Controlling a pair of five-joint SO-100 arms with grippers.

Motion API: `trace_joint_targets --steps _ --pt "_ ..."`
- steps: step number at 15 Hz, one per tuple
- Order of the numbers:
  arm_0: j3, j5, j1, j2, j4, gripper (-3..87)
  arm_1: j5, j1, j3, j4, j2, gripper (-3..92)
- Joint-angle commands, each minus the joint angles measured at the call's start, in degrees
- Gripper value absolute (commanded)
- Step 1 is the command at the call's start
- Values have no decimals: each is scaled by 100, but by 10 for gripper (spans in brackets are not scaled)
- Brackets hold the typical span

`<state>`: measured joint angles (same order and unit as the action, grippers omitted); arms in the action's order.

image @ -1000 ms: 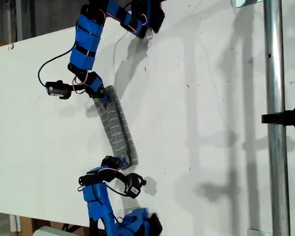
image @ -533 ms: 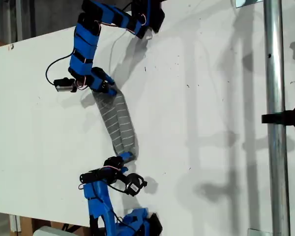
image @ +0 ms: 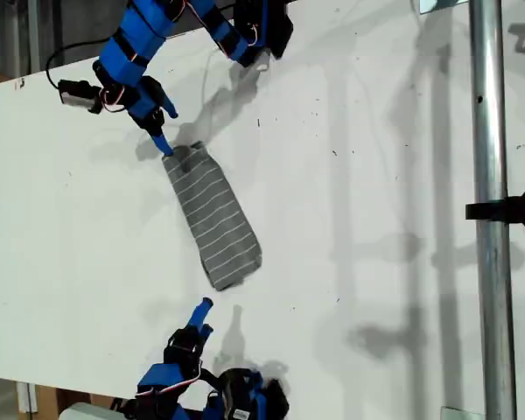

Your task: Grasp corners of a towel and fold twice.

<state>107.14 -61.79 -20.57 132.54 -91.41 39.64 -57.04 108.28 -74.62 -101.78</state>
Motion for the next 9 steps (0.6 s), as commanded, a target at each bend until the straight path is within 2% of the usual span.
trace_joint_targets --steps 1,3,4,6,7,9 --pt "1301 -255 536 1828 712 126 -396 -668 756 914 -378 415" --pt "2883 -729 932 4131 1222 -7 -466 -703 1099 1881 123 431" --pt "3410 -958 1213 5001 1477 -28 -466 -483 1020 2259 492 428" --pt "3920 -1327 1450 5476 1705 -20 -422 246 299 2575 1415 423" --pt "4096 -1424 1477 5634 1731 1 -378 571 -167 2575 1907 421" --pt "4289 -1433 1494 6117 1740 -12 -378 1248 -940 2479 2470 421"
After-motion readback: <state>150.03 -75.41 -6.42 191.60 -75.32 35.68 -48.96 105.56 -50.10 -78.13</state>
